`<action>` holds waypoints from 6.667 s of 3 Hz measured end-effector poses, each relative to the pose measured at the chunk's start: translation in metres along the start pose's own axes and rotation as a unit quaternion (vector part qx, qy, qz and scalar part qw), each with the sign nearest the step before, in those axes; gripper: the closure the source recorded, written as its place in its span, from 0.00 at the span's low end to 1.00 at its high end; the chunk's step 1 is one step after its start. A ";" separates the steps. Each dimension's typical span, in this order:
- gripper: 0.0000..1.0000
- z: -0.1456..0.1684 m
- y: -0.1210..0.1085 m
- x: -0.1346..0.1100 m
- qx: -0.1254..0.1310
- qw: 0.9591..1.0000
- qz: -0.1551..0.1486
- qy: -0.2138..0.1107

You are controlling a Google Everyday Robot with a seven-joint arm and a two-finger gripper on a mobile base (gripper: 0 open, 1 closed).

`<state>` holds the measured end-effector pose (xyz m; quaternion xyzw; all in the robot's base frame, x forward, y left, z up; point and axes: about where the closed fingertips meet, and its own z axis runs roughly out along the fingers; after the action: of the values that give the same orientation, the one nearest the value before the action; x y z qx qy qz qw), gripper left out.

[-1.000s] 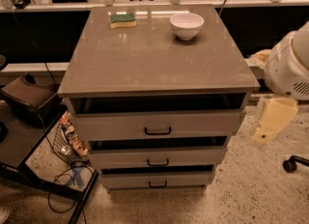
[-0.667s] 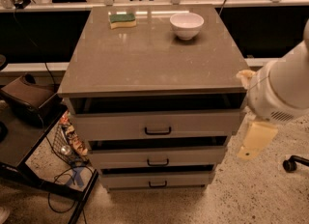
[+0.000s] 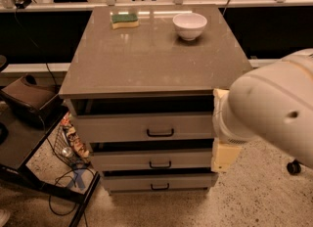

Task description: Open top drawer

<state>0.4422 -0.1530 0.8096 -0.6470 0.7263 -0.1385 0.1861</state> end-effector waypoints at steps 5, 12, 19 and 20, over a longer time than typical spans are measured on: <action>0.00 0.121 0.039 -0.039 -0.116 0.991 -0.060 -0.036; 0.46 0.225 0.062 -0.094 -0.130 0.983 -0.129 -0.014; 1.00 0.188 0.078 -0.080 -0.111 0.987 -0.116 0.013; 1.00 0.188 0.078 -0.080 -0.111 0.987 -0.116 0.013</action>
Offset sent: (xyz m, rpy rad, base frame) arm 0.0085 0.0044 -0.0237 -0.0666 0.0415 0.0291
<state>0.4650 -0.0566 0.6143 -0.7418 0.6594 -0.0867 0.0864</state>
